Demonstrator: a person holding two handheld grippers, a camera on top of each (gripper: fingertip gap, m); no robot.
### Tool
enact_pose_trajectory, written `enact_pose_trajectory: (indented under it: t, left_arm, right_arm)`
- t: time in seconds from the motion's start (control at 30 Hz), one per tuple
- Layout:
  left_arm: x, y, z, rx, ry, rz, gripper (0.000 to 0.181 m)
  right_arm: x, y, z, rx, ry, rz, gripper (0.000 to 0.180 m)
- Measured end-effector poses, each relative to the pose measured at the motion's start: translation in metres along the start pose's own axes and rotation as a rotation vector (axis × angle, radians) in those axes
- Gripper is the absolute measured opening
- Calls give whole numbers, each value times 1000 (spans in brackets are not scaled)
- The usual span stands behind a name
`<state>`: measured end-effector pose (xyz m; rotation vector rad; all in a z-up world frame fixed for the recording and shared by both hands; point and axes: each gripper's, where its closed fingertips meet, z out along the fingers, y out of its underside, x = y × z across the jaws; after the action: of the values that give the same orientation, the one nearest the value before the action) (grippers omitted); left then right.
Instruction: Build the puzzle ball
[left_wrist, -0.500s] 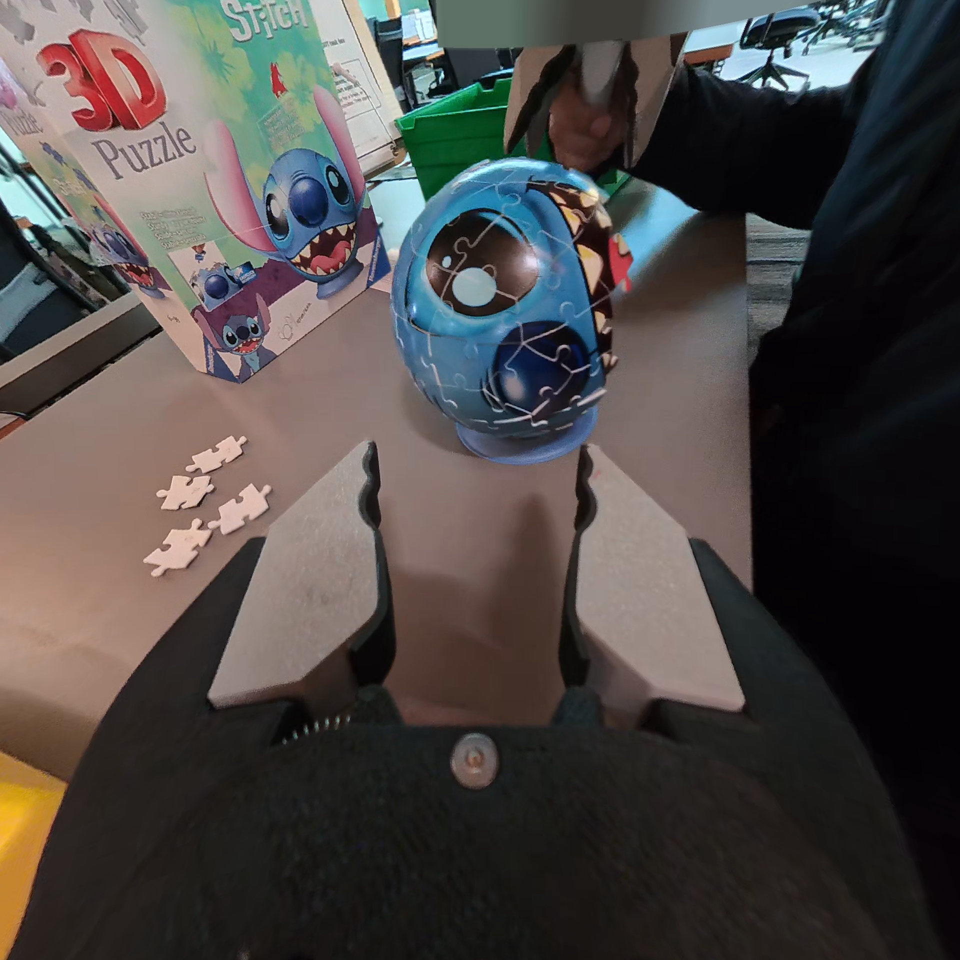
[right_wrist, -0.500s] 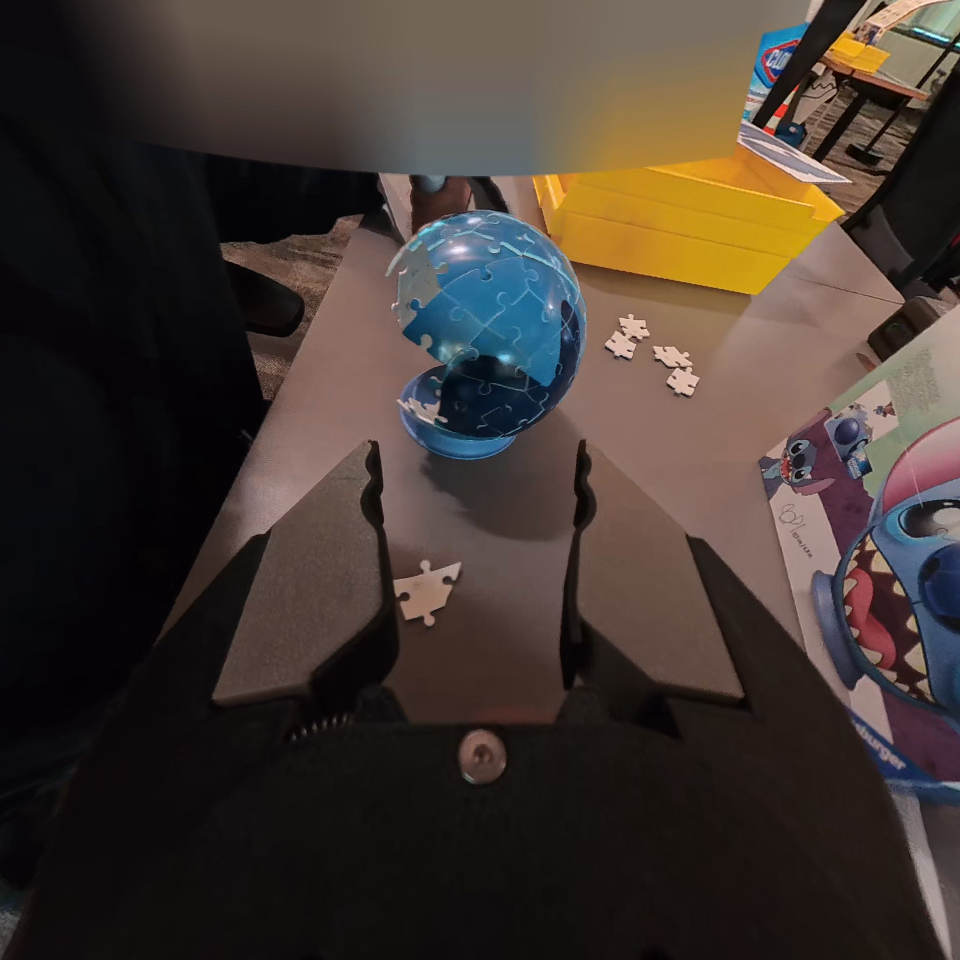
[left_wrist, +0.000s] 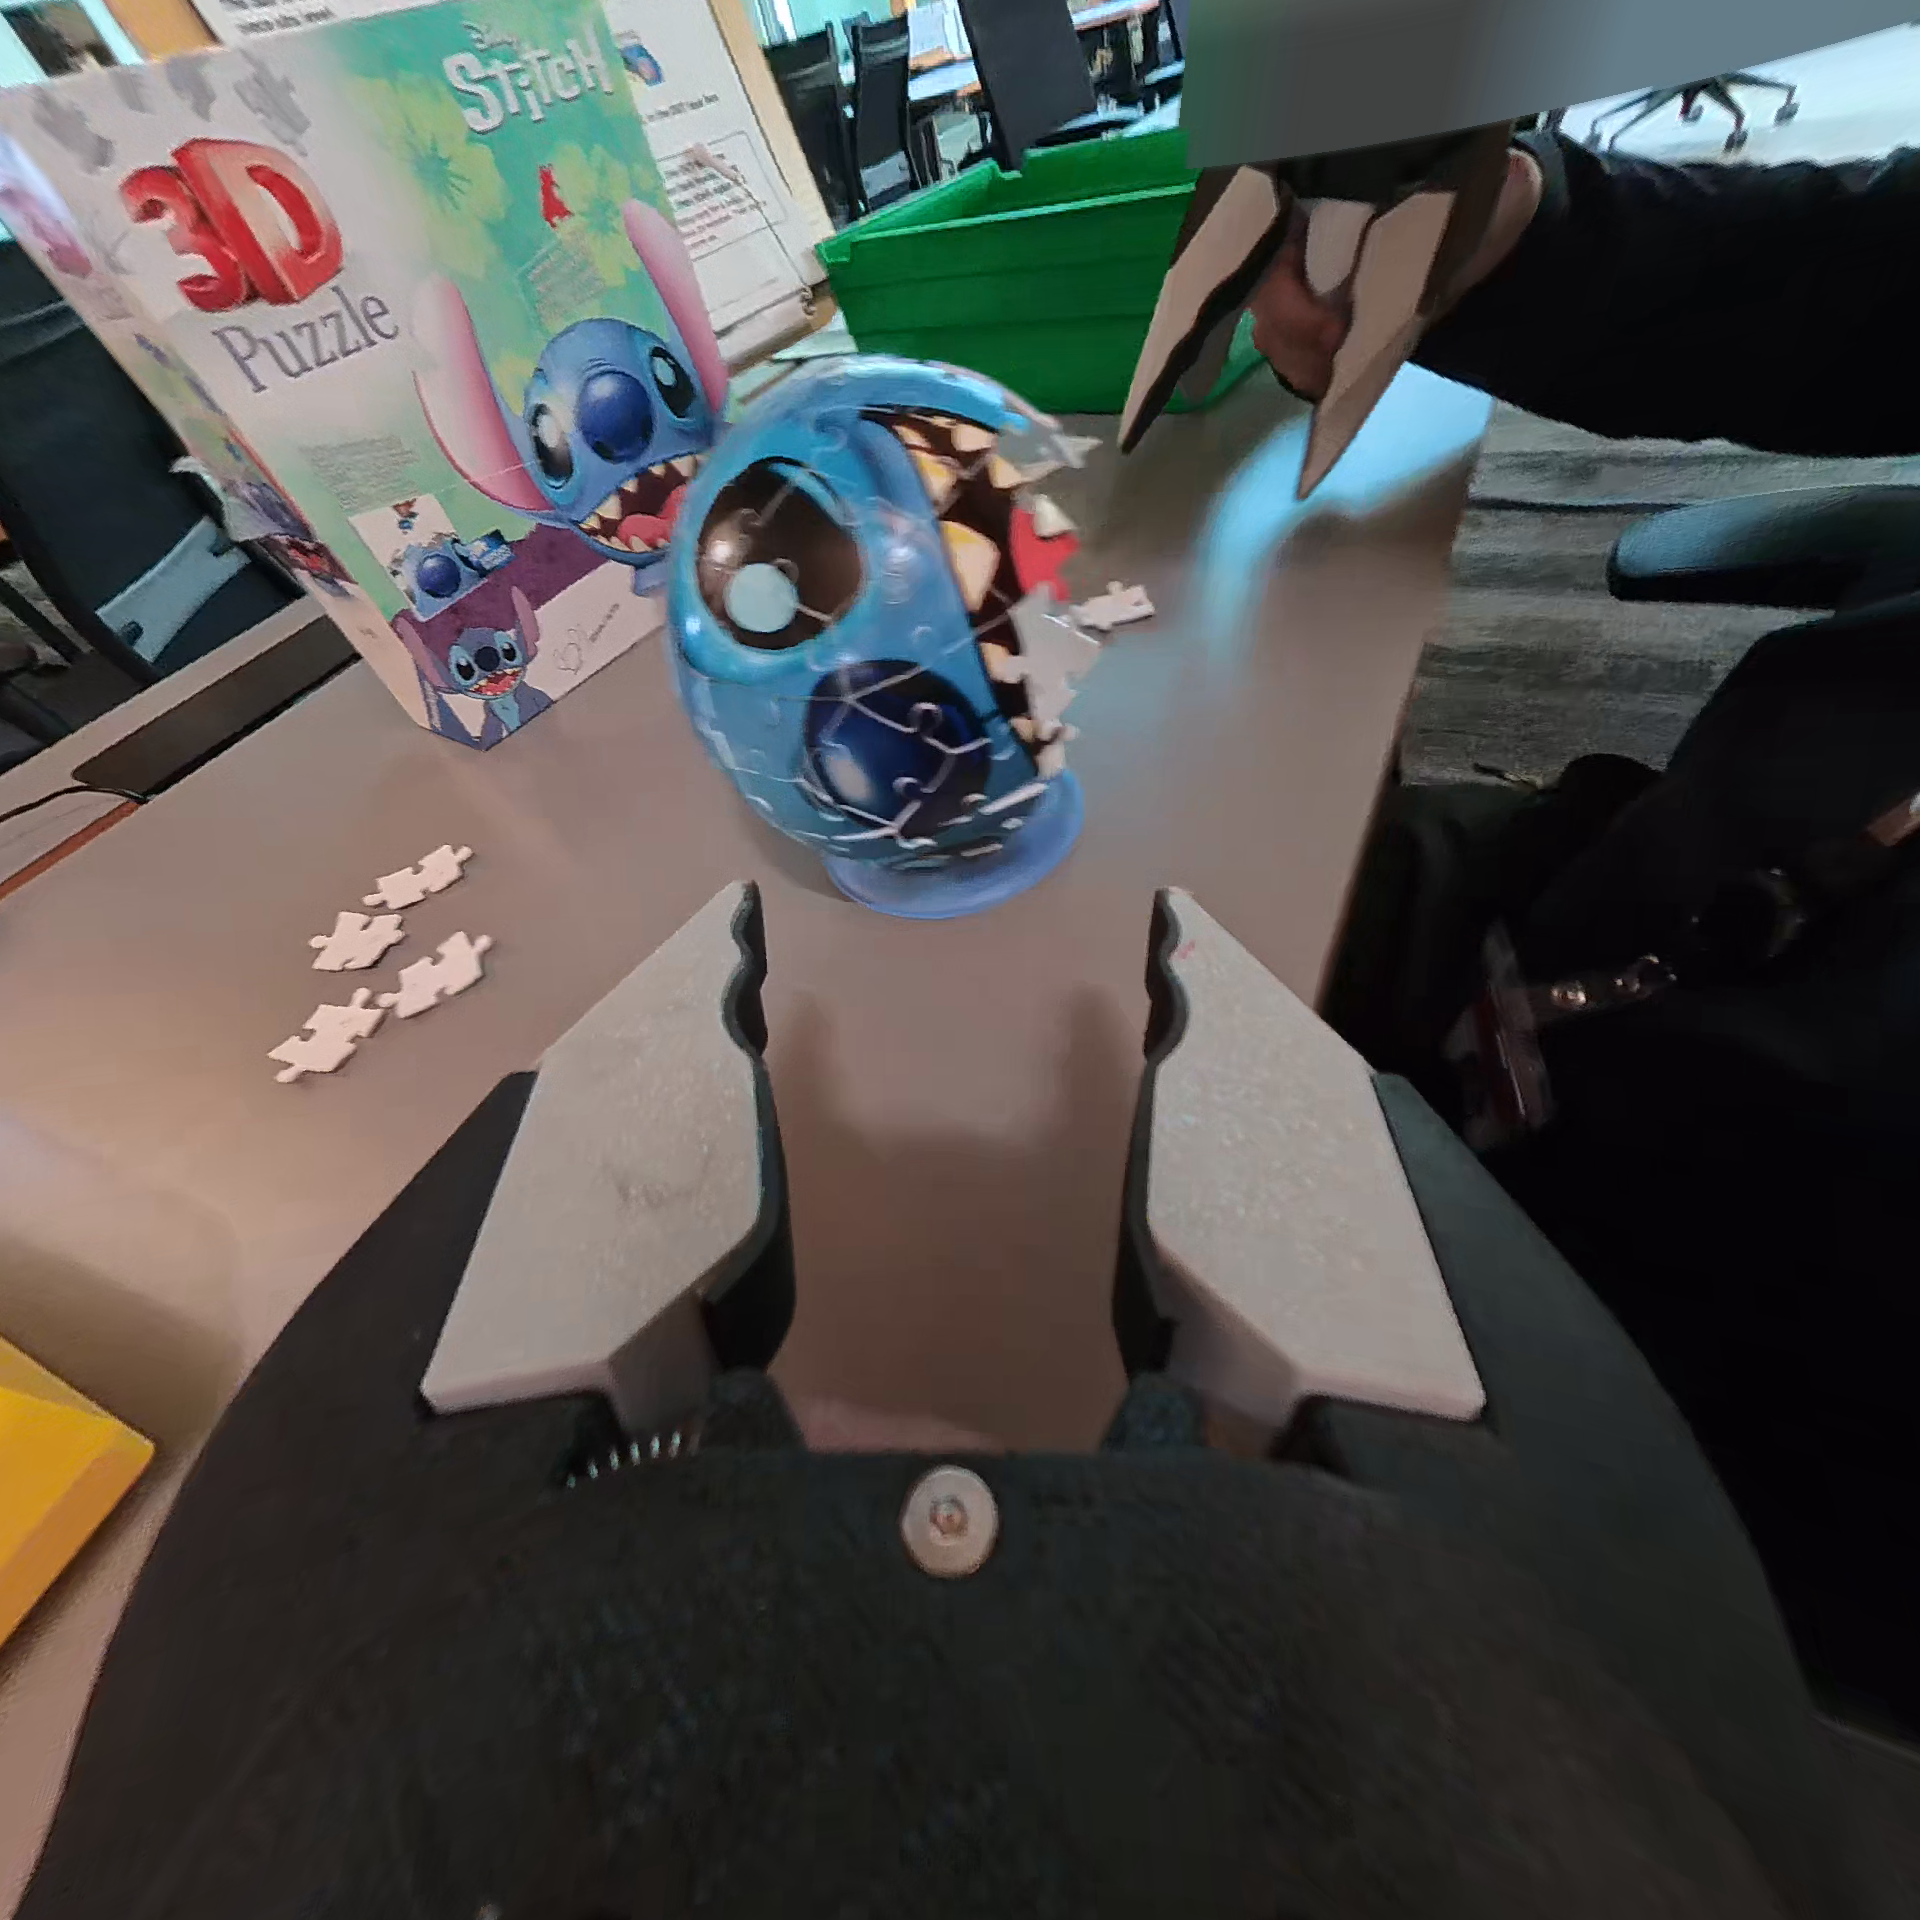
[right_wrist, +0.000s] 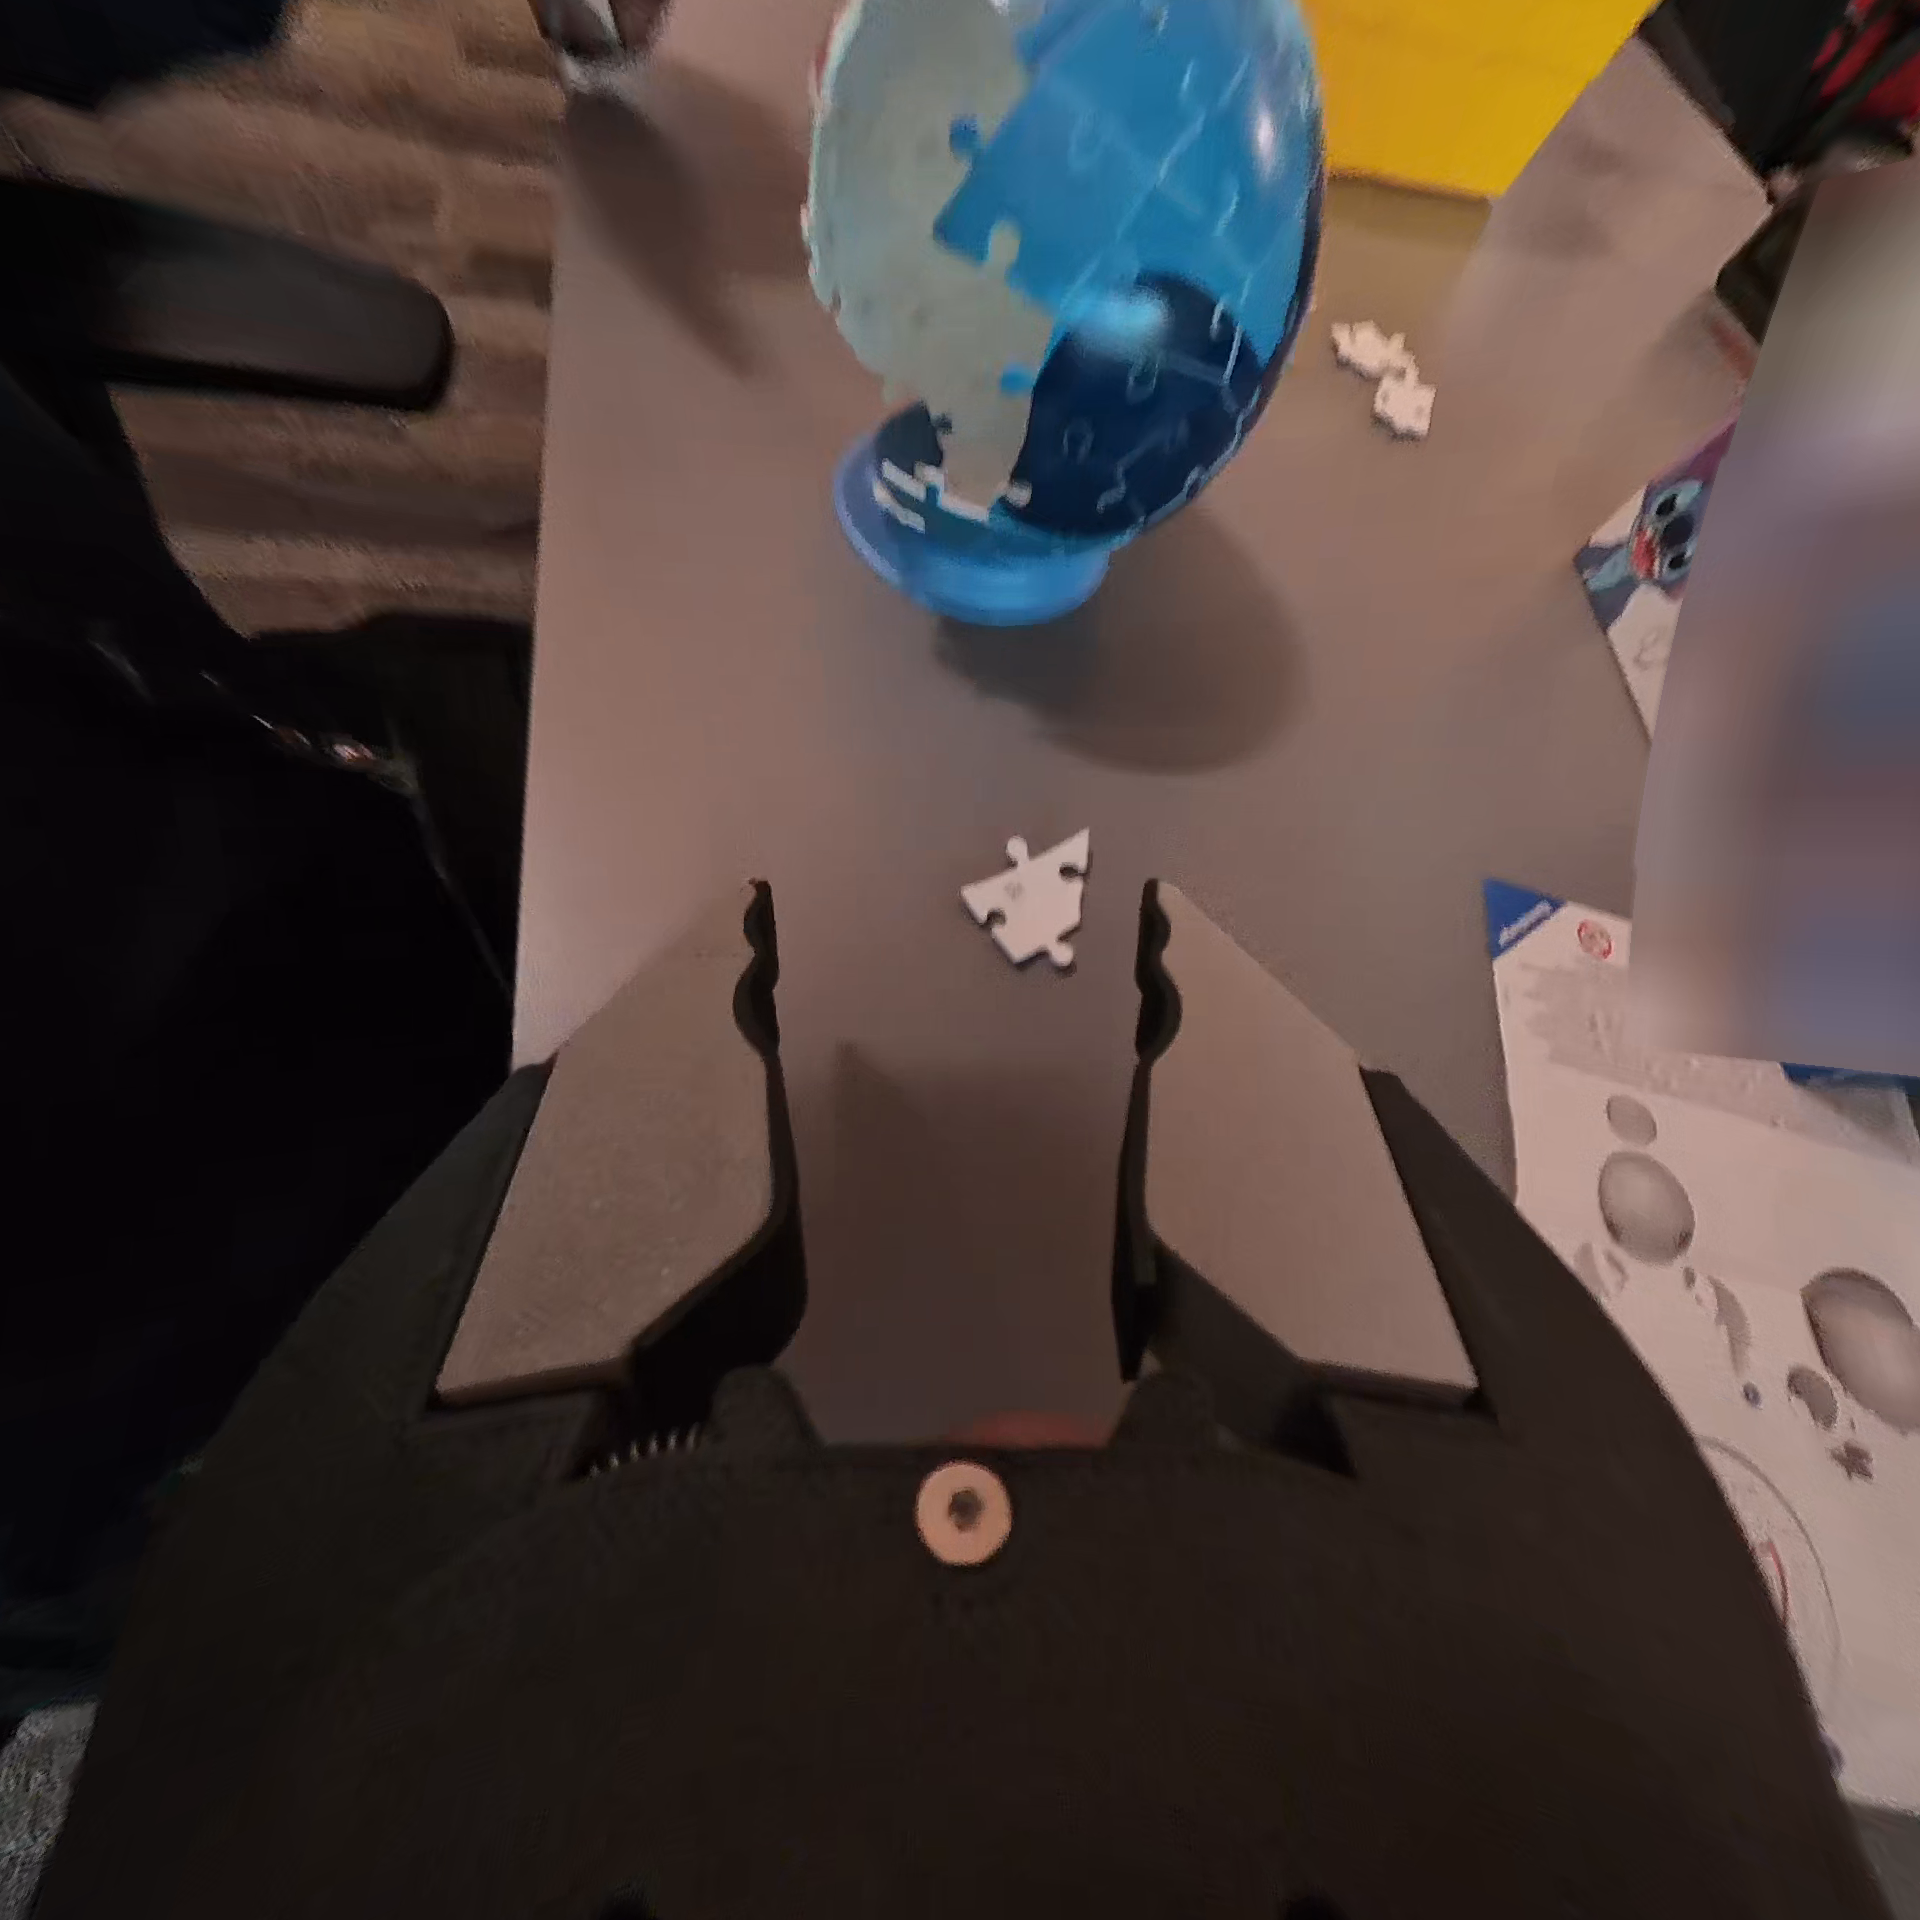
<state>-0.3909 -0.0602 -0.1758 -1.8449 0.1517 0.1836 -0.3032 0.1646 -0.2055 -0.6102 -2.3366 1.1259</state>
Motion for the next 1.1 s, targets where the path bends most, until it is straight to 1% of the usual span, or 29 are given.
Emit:
enact_pose_trajectory:
  t: [0.2, 0.33, 0.47, 0.57, 0.63, 0.67, 0.73, 0.8, 0.87, 0.9, 0.97, 1.1]
  left_arm:
    - [28, 6, -1, -52, 33, -6, 72]
    - [37, 17, 5, -108, 11, -27, 71]
    - [44, 24, 11, -161, -34, -56, 69]
    - [54, 29, 16, -199, -35, -61, 68]
    - [58, 32, 19, -222, -46, -38, 67]
    - [60, 33, 21, -226, -44, -32, 67]
    - [64, 32, 26, -219, -30, -38, 67]
    - [66, 32, 29, -209, -18, -53, 67]
    - [67, 35, 31, -212, -16, -61, 66]
    - [67, 36, 31, -216, -18, -60, 66]
    - [68, 37, 31, -217, -22, -56, 66]
    - [71, 36, 31, -208, -22, -76, 65]
  right_arm:
    - [-4, 18, 10, -146, 75, -81, 57]
    - [8, 25, 17, -225, 153, -117, 44]
    - [11, 30, 19, -255, 199, -64, 39]
    - [13, 32, 19, -269, 262, 13, 28]
    - [8, 34, 24, -285, 274, 70, 29]
    - [8, 33, 27, -285, 292, 78, 27]
    - [10, 29, 32, -284, 316, 75, 31]
    - [14, 26, 34, -288, 316, 73, 33]
    - [12, 26, 38, -299, 255, 89, 35]
    - [12, 26, 40, -308, 238, 92, 32]
    - [17, 26, 40, -336, 259, 71, 33]
    - [15, 25, 46, -356, 229, 98, 23]
